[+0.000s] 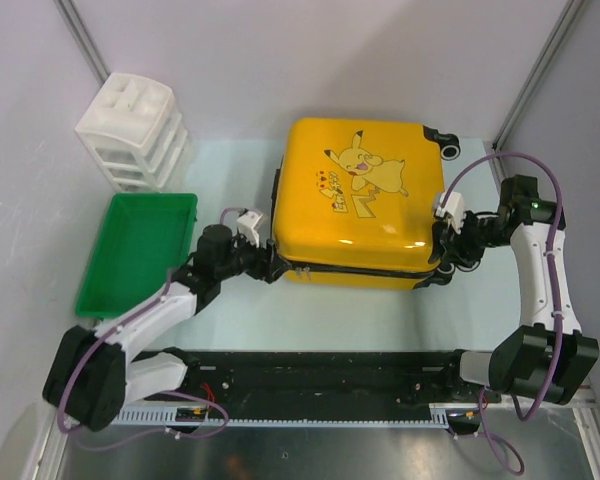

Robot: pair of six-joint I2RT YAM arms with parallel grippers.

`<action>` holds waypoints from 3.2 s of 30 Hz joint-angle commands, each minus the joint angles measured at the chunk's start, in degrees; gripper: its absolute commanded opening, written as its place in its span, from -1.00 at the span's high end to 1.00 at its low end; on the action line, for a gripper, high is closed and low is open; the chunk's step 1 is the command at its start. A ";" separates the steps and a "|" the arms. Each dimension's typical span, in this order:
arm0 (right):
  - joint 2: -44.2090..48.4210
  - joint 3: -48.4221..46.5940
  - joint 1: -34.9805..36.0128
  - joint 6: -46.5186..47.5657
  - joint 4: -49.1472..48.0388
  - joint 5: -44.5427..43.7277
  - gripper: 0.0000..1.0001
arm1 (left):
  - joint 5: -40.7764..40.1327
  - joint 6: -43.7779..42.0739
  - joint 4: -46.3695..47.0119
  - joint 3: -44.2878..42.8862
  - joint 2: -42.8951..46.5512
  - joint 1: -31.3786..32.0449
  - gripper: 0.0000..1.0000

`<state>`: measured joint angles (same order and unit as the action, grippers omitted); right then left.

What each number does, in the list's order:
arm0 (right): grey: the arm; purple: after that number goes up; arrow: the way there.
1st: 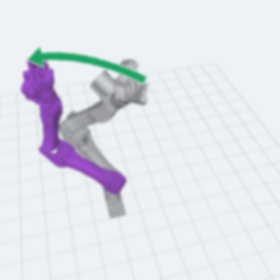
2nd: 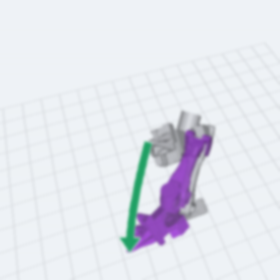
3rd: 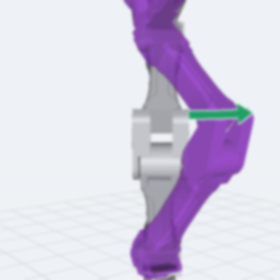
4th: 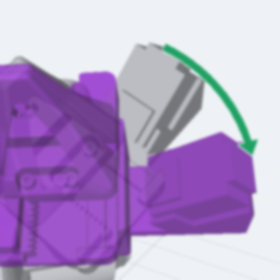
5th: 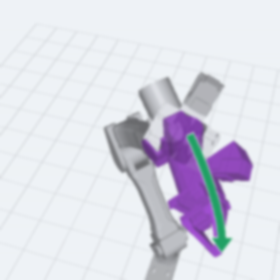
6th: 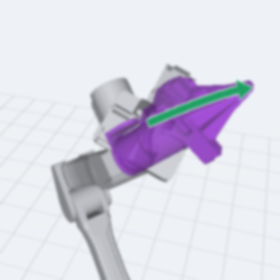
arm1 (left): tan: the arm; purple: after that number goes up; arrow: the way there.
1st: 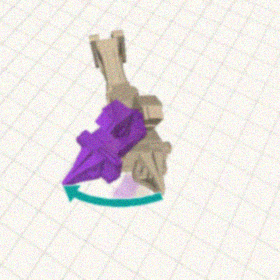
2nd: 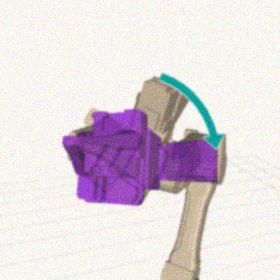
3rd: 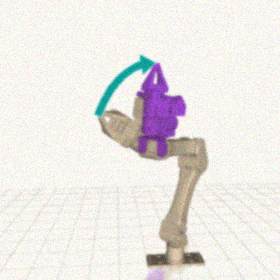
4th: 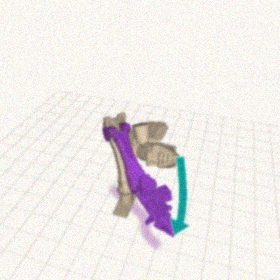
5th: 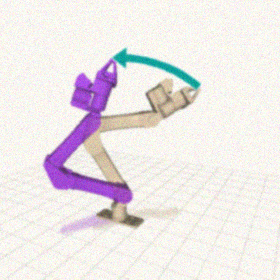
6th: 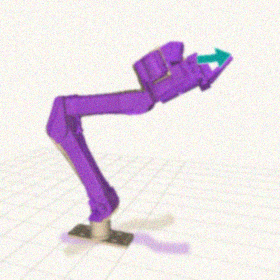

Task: Open, take out, and arrange the luggage

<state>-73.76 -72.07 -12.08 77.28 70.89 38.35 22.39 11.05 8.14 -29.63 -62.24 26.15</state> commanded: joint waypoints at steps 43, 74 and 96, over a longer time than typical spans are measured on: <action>0.02 2.46 1.00 -30.69 -5.59 1.20 1.00 | -17.98 1.94 18.93 -8.07 -16.16 6.28 0.27; -1.30 2.46 -1.02 -27.62 -8.05 -3.90 1.00 | -8.87 -4.73 10.93 -6.59 -8.25 0.64 0.79; -2.27 2.46 -1.81 -27.79 -7.79 -2.31 1.00 | -26.43 0.54 13.04 -8.08 -17.13 9.88 0.14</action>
<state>-73.78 -70.28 -11.29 53.87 64.47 42.11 1.69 9.65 18.79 -35.27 -79.15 35.24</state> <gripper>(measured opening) 0.514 0.454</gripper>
